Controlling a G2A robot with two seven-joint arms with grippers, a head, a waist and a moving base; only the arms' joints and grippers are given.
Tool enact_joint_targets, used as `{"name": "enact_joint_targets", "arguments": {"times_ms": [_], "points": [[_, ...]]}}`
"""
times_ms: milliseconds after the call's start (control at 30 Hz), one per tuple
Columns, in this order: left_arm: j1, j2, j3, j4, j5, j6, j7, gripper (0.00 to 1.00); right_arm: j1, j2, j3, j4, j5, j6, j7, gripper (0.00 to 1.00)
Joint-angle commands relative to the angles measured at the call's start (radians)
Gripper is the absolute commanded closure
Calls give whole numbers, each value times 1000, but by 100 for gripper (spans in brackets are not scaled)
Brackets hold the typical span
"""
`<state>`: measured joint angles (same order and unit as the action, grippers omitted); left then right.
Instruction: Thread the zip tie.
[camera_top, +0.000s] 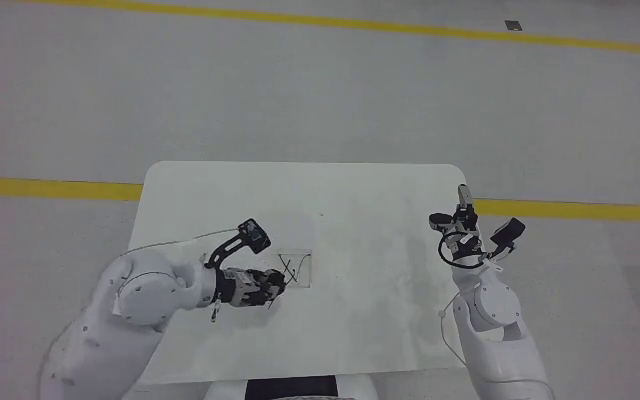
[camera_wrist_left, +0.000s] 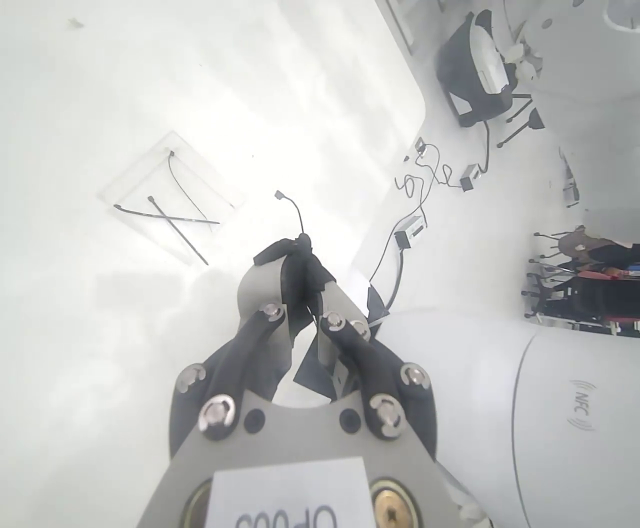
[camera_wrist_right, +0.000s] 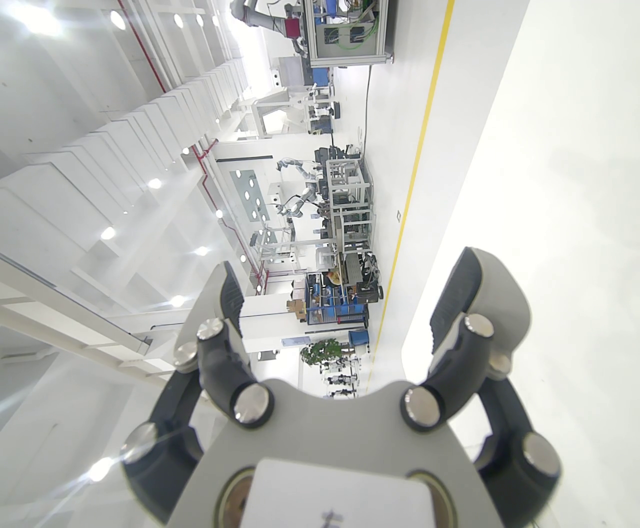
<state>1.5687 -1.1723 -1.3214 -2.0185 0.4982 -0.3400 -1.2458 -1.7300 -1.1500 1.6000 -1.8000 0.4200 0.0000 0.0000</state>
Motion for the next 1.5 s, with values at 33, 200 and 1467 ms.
{"name": "enact_joint_targets", "arguments": {"times_ms": [33,200,1467], "points": [[1,-1,0,-1,1,0,0,100,0,0,0,0,0,0,0,0],[1,-1,0,-1,1,0,0,100,0,0,0,0,0,0,0,0],[-243,262,35,401,-917,0,-144,100,4,-1,-1,-3,-3,-1,1,0]]}}
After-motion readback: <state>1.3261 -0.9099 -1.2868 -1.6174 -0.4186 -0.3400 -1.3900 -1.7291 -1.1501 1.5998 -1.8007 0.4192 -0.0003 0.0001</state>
